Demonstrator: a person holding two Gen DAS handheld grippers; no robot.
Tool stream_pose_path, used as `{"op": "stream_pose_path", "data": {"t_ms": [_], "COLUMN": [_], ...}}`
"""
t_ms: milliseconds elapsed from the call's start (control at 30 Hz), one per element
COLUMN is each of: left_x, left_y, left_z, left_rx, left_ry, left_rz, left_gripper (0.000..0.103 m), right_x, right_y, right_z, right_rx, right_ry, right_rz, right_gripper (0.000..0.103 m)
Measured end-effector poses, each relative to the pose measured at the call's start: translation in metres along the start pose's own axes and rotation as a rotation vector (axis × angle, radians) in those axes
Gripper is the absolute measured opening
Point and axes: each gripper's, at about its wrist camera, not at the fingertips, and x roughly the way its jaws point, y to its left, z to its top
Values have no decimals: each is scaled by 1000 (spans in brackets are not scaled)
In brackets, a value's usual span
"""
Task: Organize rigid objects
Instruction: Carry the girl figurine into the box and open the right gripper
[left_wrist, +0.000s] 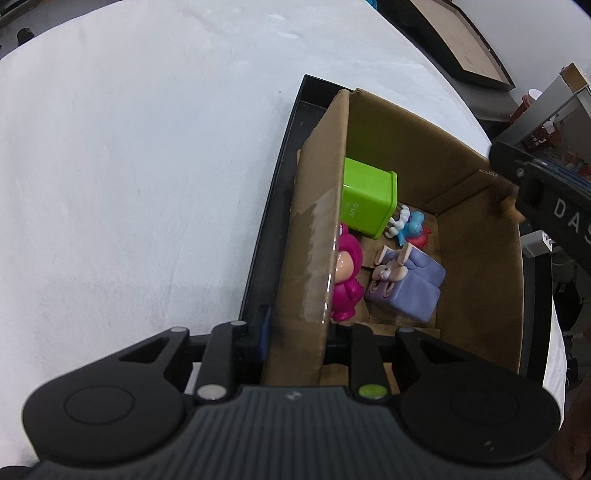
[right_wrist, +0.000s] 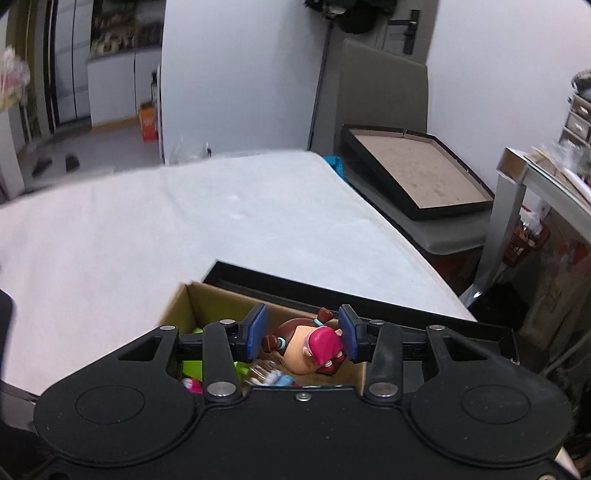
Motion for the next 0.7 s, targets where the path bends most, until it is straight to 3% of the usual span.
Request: {"op": "stream_pose_path", "data": {"t_ms": [100, 533, 700], "left_x": [-1, -12, -16], "left_y": [0, -14, -20], "left_z": [0, 0, 1], "left_rx": [2, 24, 24], "left_ry": [-2, -27, -31], "left_rz": [-2, 44, 70], "left_gripper": [23, 23, 26], "right_x": [-1, -12, -9], "right_y": [-2, -46, -75], "right_z": [-2, -12, -16], "right_rx": [-26, 38, 102], "right_ry": [-12, 3, 35], "right_rz": [-55, -75, -67], "right_gripper": [44, 46, 52]}}
